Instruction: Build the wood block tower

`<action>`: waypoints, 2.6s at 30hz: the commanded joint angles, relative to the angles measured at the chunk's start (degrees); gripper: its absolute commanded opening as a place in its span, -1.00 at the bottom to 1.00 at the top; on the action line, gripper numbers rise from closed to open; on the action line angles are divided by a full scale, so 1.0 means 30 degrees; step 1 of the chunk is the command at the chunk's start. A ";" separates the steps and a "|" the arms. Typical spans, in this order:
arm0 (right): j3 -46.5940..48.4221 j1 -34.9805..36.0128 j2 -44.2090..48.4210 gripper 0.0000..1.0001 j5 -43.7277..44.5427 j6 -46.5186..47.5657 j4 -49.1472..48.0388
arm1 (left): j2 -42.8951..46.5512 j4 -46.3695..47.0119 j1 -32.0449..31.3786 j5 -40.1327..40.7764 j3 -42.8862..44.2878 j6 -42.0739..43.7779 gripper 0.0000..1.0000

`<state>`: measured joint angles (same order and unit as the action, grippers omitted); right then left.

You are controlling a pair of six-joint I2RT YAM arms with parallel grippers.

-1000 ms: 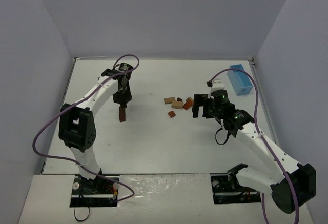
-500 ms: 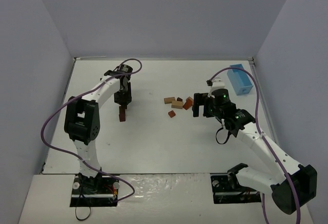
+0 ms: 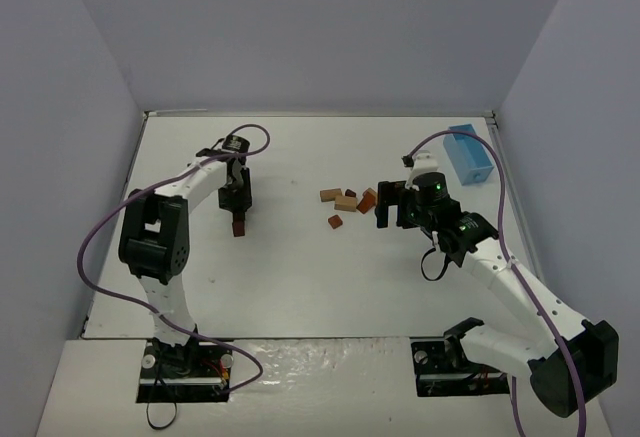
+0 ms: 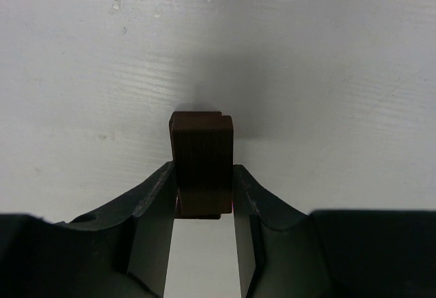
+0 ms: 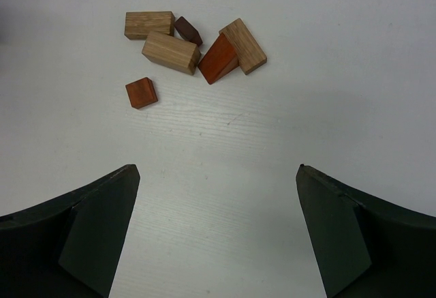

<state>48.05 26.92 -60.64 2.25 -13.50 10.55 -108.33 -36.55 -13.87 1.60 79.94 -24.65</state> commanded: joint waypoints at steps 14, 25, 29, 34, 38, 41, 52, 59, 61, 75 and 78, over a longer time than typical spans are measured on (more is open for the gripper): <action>0.0476 -0.0125 0.0150 0.95 -0.0106 0.0197 -0.0644 | 0.1568 0.0845 0.0409 -0.0533 -0.0161 0.0664 -1.00; 0.0423 -0.0149 0.0292 0.95 -0.0134 0.0283 -0.0644 | 0.1490 0.0815 0.0636 -0.0926 -0.0278 0.0979 -1.00; 0.0418 -0.0125 0.0292 0.95 -0.0148 0.0283 -0.0644 | 0.1451 0.0860 0.0625 -0.1105 -0.0290 0.0891 -1.00; 0.0415 -0.0125 0.0178 0.95 -0.0222 0.0283 -0.0644 | 0.1480 0.0850 0.0614 -0.1069 -0.0424 0.0952 -1.00; 0.0355 -0.0125 0.0234 0.95 -0.0222 0.0283 -0.0644 | 0.1505 0.0874 0.0636 -0.1206 -0.0399 0.0950 -1.00; 0.0330 -0.0125 0.0209 0.95 -0.0251 0.0258 -0.0644 | 0.1505 0.0844 0.0615 -0.1123 -0.0454 0.0975 -1.00; 0.0352 -0.0125 0.0234 0.95 -0.0310 0.0355 -0.0644 | 0.1416 0.0873 0.0640 -0.1240 -0.0622 0.1088 -1.00; 0.0301 -0.0125 0.0365 0.95 -0.0412 0.0385 -0.0644 | 0.1495 0.0844 0.0655 -0.1133 -0.0703 0.1257 -1.00; 0.0272 -0.0125 0.0369 0.95 -0.0510 0.0418 -0.0644 | 0.1481 0.0844 0.0652 -0.1166 -0.0688 0.1272 -1.00; 0.0213 -0.0125 0.0409 0.95 -0.0515 0.0407 -0.0644 | 0.1473 0.0844 0.0648 -0.1295 -0.0878 0.0950 -0.67; 0.0213 -0.0125 0.0425 0.95 -0.0515 0.0415 -0.0644 | 0.1657 0.0903 0.0654 -0.1252 -0.0951 0.0833 -0.45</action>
<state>48.05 26.92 -60.62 0.99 -13.15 10.55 -107.09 -35.07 -12.35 -1.78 77.07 -21.64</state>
